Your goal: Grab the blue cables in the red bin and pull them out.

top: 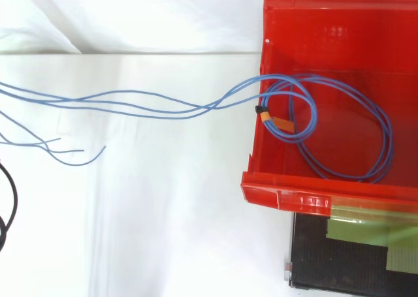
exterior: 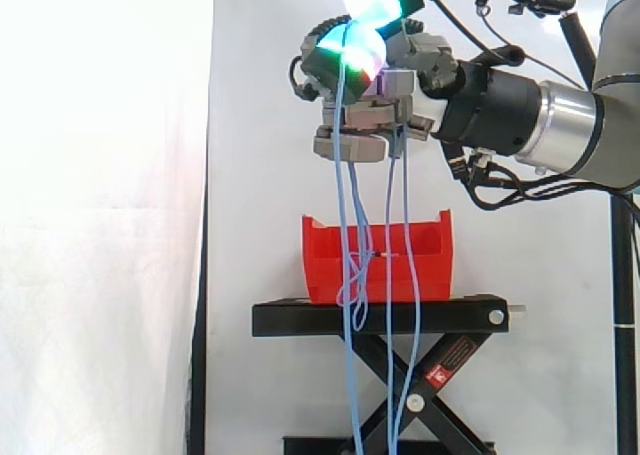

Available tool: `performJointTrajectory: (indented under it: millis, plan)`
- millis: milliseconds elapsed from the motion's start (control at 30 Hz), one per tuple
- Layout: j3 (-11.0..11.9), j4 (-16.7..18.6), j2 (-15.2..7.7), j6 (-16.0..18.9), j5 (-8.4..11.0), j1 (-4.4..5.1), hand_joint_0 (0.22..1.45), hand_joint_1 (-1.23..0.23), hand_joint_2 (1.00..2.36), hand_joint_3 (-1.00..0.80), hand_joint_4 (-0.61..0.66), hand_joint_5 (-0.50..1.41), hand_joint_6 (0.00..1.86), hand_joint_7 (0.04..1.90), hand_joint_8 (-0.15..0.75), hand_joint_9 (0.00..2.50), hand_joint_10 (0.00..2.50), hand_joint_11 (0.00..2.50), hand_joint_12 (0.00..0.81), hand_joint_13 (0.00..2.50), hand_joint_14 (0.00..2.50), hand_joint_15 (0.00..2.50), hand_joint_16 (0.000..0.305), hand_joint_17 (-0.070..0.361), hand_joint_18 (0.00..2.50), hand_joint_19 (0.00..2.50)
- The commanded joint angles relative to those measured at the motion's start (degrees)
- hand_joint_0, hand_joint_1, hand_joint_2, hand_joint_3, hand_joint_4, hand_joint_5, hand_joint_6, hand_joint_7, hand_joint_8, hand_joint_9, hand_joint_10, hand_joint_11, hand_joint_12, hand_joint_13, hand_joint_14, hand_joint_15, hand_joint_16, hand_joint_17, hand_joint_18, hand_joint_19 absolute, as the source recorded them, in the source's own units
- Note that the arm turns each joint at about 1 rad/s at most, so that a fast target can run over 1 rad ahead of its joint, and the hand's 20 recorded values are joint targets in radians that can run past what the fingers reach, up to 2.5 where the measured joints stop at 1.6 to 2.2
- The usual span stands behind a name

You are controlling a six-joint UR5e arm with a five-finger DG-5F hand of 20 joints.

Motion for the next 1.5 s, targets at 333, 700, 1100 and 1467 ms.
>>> performJointTrajectory:
  millis: [333, 700, 1100, 1467]
  plan:
    - [0.0, 0.0, 0.0, 0.0, -0.02, -0.01, 0.76, -0.85, 1.0, -1.0, 0.32, 1.01, 0.42, 0.69, 0.26, 1.82, 0.13, 1.95, 0.37, 1.47, 1.57, 1.09, 0.046, 0.104, 1.41, 1.42]
    - [0.0, 0.1, 0.0, 0.0, -0.02, -0.01, 0.94, -0.92, 1.0, -0.99, 0.3, 0.88, 0.58, 0.6, 0.262, 1.69, 0.4, 1.81, 0.358, 1.43, 1.58, 1.1, 0.042, 0.095, 1.36, 1.44]
    - [0.0, 0.1, 0.0, 0.0, -0.02, -0.01, 0.96, -0.97, 1.0, -0.91, 0.33, 0.71, 0.79, 0.46, 0.266, 1.54, 0.67, 1.58, 0.365, 1.36, 1.71, 1.01, 0.042, 0.095, 1.3, 1.45]
    - [0.0, 0.1, 0.0, 0.0, -0.02, -0.1, 0.96, -0.99, 1.0, -0.94, 0.33, 0.67, 0.82, 0.44, 0.27, 1.48, 0.74, 1.5, 0.357, 1.33, 1.78, 0.95, 0.041, 0.093, 1.25, 1.44]
